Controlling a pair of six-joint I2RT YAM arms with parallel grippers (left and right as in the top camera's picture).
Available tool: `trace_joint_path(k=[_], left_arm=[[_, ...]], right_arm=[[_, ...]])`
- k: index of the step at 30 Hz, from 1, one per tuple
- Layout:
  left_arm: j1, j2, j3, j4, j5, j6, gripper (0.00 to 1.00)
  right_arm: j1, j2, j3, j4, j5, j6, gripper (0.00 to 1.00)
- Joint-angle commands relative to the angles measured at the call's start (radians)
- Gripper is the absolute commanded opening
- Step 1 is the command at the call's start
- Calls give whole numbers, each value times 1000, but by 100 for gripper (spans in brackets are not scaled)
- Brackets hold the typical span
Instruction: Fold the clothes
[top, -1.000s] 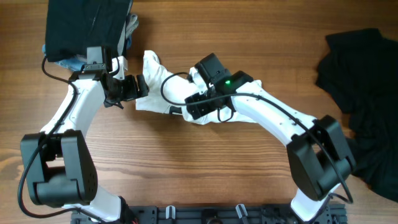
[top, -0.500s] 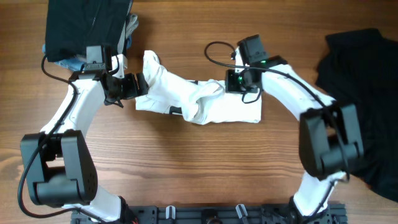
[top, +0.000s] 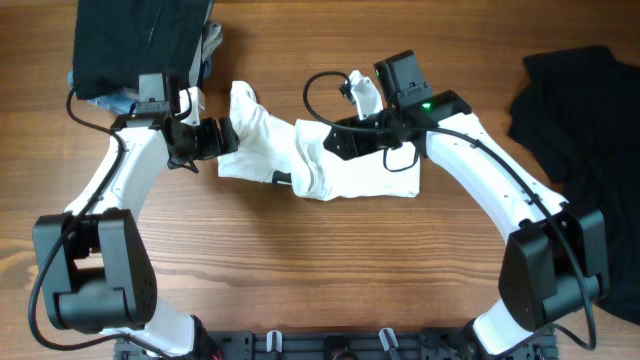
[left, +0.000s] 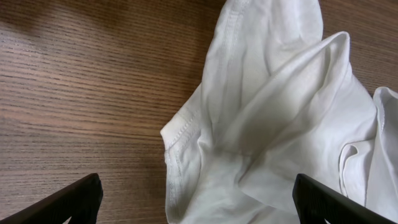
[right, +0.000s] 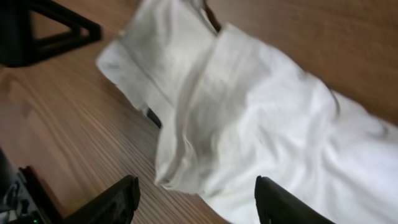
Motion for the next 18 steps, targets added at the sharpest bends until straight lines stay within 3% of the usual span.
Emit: trace_joint_path(k=[1,3,10,14,18], left_arm=[[4,11,-8,0,16,9,98],[4,11,-8,0,16,9,98],[3,11,-8,-1,16,9,97],[4,11,-8,-1,16,9,97],[4,11,-8,-1,16,9,97]], right_arm=[[47,20,-4,-18,74,10,79],[83,51,-4,18,84,16,85],[143,217,-4,154,225,121,80],[157,240,-4,241,82,78,80],[184,243,-4,273,120,89,78]])
